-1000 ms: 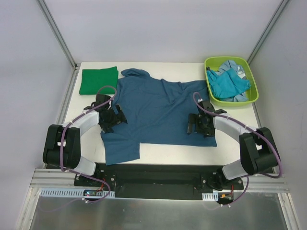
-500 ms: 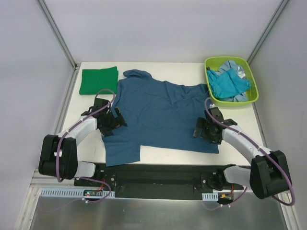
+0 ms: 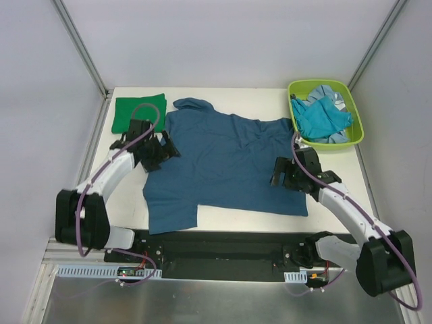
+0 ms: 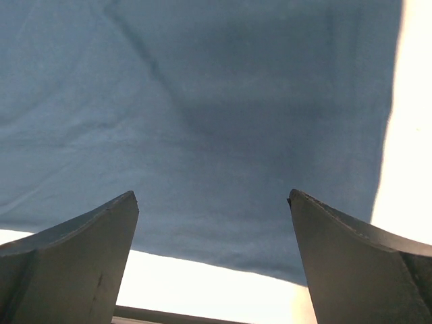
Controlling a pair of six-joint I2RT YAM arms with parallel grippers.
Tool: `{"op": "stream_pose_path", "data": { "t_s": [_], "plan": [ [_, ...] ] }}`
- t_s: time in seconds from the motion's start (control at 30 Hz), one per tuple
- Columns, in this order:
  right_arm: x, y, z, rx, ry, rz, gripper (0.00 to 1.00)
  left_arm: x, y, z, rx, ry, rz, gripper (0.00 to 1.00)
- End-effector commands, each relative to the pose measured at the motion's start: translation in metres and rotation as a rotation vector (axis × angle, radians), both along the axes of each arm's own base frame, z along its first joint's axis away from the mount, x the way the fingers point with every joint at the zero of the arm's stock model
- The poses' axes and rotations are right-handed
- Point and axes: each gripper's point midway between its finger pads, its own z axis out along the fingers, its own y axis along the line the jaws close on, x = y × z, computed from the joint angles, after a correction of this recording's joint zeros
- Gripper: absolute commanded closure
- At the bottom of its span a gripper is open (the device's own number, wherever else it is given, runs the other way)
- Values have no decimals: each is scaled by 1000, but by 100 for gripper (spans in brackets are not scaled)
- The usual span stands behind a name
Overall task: Fold and stack the t-shirts
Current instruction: Flatten out the tshirt
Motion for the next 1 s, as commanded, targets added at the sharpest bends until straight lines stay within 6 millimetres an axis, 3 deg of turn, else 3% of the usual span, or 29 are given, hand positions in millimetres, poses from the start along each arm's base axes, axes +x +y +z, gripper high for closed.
{"op": "stream_pose_path", "data": {
  "t_s": [0.0, 0.1, 0.2, 0.37, 0.57, 0.67, 0.8, 0.87, 0.97],
  "plan": [
    [44, 41, 20, 115, -77, 132, 4, 66, -13, 27, 13, -90, -51, 1],
    [74, 53, 16, 76, -56, 156, 4, 99, -28, 17, -21, -61, -93, 1],
    [100, 61, 6, 41, -17, 161, 4, 117, -42, 1, -44, -20, -123, 1],
    [110, 60, -33, 2, 116, 118, 4, 114, -45, -33, -18, 59, -118, 1],
    [89, 53, -63, 6, 211, 81, 3, 76, -39, -65, 11, 163, -111, 1],
    [70, 45, -68, 9, 239, 54, 3, 40, -40, -73, 15, 212, -127, 1],
    [37, 39, -70, 37, 288, 24, 3, -11, -39, -77, 56, 239, -150, 1],
    [24, 33, -66, 35, 297, 3, 3, -27, -38, -75, 57, 239, -146, 1],
    [17, 34, -54, 70, 261, 1, 3, -23, -41, -57, 36, 187, -155, 1]
  ]
}}
